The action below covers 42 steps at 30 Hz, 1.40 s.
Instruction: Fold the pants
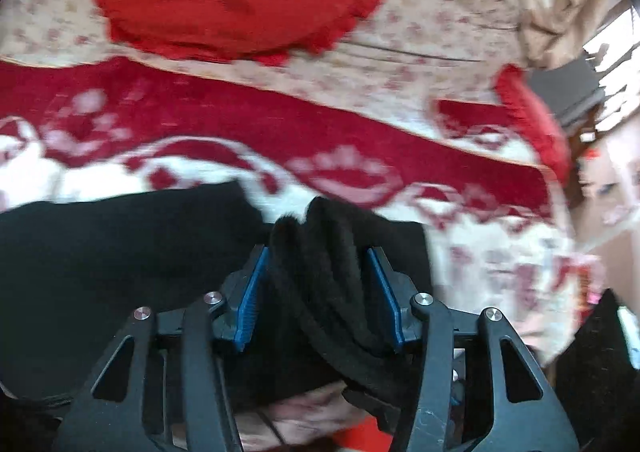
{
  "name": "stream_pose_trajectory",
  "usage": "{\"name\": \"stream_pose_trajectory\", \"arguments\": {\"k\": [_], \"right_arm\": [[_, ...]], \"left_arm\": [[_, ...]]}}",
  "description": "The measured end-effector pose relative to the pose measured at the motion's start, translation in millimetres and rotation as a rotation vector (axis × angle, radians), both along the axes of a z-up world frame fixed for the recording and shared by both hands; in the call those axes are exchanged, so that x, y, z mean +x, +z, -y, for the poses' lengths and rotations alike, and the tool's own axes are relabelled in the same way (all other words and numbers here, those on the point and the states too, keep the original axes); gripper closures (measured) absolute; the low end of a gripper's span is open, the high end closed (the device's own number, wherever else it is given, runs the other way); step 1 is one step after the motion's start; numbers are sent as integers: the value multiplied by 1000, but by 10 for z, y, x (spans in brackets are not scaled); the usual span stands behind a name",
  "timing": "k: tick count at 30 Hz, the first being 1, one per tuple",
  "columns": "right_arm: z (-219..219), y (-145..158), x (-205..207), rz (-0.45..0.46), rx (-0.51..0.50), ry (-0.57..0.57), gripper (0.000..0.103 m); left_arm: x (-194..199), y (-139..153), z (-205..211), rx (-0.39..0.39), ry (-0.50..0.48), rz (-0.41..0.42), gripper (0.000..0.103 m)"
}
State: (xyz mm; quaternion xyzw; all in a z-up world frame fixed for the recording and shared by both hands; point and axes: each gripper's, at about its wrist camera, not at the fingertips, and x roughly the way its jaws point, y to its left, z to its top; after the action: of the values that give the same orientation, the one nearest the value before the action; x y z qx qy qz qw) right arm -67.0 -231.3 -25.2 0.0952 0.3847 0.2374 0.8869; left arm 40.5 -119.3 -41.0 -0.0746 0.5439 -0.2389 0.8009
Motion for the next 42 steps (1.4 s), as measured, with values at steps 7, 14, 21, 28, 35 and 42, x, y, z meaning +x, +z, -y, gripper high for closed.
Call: {"name": "stream_pose_trajectory", "arguments": {"k": [7, 14, 21, 28, 35, 42], "right_arm": [[-144, -394, 180, -164, 30, 67, 87], [698, 154, -171, -16, 16, -102, 87], [609, -18, 190, -53, -86, -109, 88], [422, -362, 574, -123, -185, -117, 88], [436, -107, 192, -89, -194, -110, 88], [362, -407, -149, -164, -226, -86, 87]], "left_arm": [[-136, -175, -152, 188, 44, 66, 54], [-221, 47, -345, 163, 96, 119, 54], [-372, -17, -69, 190, 64, 134, 54], [-376, -274, -19, 224, 85, 102, 54], [-422, -257, -34, 214, 106, 104, 54], [-504, -274, -35, 223, 114, 125, 53]]}}
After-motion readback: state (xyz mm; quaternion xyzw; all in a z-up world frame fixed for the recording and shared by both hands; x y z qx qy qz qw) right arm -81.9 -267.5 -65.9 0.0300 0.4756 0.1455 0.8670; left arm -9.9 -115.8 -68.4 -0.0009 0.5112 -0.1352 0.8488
